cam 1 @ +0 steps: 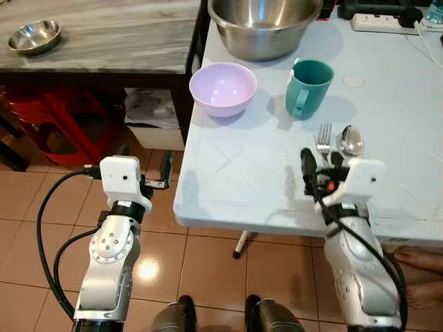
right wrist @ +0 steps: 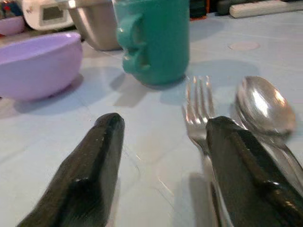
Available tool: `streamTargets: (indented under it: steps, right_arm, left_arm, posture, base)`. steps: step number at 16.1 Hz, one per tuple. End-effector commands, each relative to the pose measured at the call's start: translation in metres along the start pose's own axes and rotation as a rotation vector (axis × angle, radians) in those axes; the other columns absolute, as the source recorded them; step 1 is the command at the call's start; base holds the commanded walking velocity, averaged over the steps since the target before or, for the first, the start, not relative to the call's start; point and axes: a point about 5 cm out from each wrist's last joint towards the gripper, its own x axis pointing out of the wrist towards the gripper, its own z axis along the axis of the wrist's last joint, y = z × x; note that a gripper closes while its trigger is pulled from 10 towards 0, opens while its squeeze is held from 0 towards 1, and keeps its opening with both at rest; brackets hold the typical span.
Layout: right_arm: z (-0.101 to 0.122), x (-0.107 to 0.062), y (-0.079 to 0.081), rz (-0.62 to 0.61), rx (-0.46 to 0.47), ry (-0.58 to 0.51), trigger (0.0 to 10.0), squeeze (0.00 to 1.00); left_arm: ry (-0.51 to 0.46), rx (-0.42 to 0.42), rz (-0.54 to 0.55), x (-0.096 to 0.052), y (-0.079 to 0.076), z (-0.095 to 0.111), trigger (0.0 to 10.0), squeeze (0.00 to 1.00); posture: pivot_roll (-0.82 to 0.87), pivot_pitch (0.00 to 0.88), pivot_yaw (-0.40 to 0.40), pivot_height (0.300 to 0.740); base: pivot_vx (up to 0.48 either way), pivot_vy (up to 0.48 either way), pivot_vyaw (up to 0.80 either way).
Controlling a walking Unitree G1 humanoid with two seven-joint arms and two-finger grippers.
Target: Setting the table
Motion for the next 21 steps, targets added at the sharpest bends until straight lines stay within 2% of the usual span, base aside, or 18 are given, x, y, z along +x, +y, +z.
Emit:
streamTargets:
  steps: [1, 3, 5, 6, 8, 14, 21]
  right_arm:
    - [0.001, -0.003, -0.001, -0.014, 0.004, -0.010, 10.0, 1.00]
    - [0.007, -0.004, 0.007, 0.049, -0.051, -0.041, 10.0, 0.96]
    - [0.010, -0.001, 0.011, 0.072, -0.058, -0.050, 10.0, 0.95]
    - [0.017, 0.002, 0.015, 0.096, -0.067, -0.073, 10.0, 0.72]
    - [0.025, 0.006, 0.019, 0.119, -0.080, -0.100, 10.0, 0.02]
    - [0.038, 0.011, 0.023, 0.140, -0.076, -0.134, 10.0, 0.00]
    - [0.036, 0.009, 0.025, 0.143, -0.059, -0.117, 10.0, 0.00]
  left_arm:
    - [0.013, 0.002, 0.013, -0.002, 0.003, -0.003, 10.0, 0.00]
    - [0.009, -0.027, -0.008, -0.005, -0.002, -0.004, 10.0, 0.00]
    - [-0.002, -0.036, -0.027, -0.004, -0.006, -0.002, 10.0, 0.00]
    - [-0.011, -0.049, -0.036, -0.003, -0.007, 0.001, 10.0, 0.00]
    - [-0.017, -0.053, -0.039, -0.003, -0.007, 0.002, 10.0, 0.00]
    - [-0.025, -0.071, -0.056, -0.003, -0.012, 0.004, 10.0, 0.00]
    - [-0.030, -0.076, -0.075, -0.003, -0.013, 0.005, 10.0, 0.00]
  posture:
    - [-0.14, 0.195, 0.044, 0.740]
    - [-0.15, 0.198, 0.044, 0.740]
    - [-0.15, 0.198, 0.044, 0.740]
    - [-0.15, 0.200, 0.039, 0.740]
    - [-0.16, 0.209, 0.030, 0.740]
    - [-0.17, 0.212, 0.027, 0.740]
    - [-0.16, 0.212, 0.033, 0.740]
  base:
    - [0.000, 0.000, 0.00]
    - [0.000, 0.000, 0.00]
    - [0.000, 0.000, 0.00]
    - [0.000, 0.000, 0.00]
    - [0.000, 0.000, 0.00]
    - [0.127, 0.000, 0.00]
    - [0.335, 0.000, 0.00]
